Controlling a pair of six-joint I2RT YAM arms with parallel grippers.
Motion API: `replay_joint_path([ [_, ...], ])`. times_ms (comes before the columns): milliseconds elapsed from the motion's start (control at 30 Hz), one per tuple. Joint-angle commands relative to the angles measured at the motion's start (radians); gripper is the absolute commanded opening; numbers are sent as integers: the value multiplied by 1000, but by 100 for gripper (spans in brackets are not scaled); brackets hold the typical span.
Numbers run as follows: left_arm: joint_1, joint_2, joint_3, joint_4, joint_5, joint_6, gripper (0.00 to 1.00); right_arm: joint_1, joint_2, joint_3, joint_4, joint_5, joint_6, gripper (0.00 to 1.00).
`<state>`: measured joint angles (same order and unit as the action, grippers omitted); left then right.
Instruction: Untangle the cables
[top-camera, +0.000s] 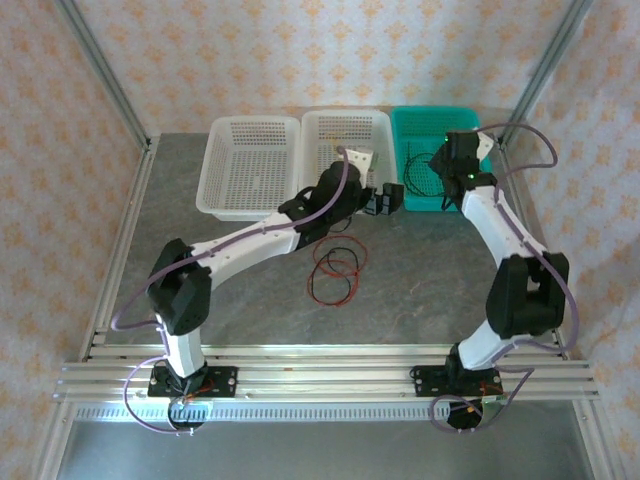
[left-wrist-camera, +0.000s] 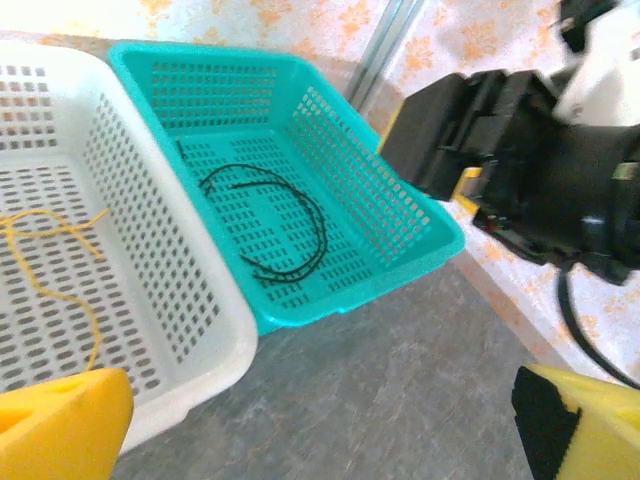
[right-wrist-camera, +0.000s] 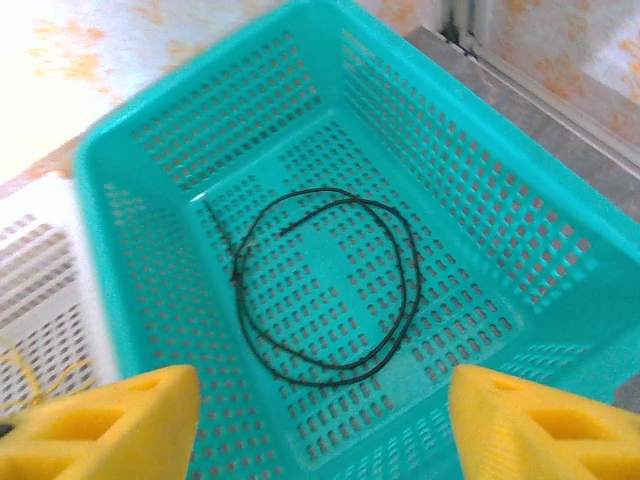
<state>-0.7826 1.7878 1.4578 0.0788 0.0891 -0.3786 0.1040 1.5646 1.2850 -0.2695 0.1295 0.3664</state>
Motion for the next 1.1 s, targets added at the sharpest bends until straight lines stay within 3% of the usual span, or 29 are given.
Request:
replay_joint_path([
  [0,7,-91,-119,30,-63,20,98,62,-85,-77,3,5,-22,60],
  [167,7,-208,-321,78,-75,9,97,167,-188,-190,-49,8,5,50],
  [467,5,-280,-592,206,-51,-149,95,298,-267,-373,-101,-35,123,37],
  [867,-19,-326,-860,391,-57,-312,94,494,-120,-451,-7,-6,200,32],
  [1067,-19,-377,-944,448,-87,-358,93,522,-27,-438,47,-11,193,34],
])
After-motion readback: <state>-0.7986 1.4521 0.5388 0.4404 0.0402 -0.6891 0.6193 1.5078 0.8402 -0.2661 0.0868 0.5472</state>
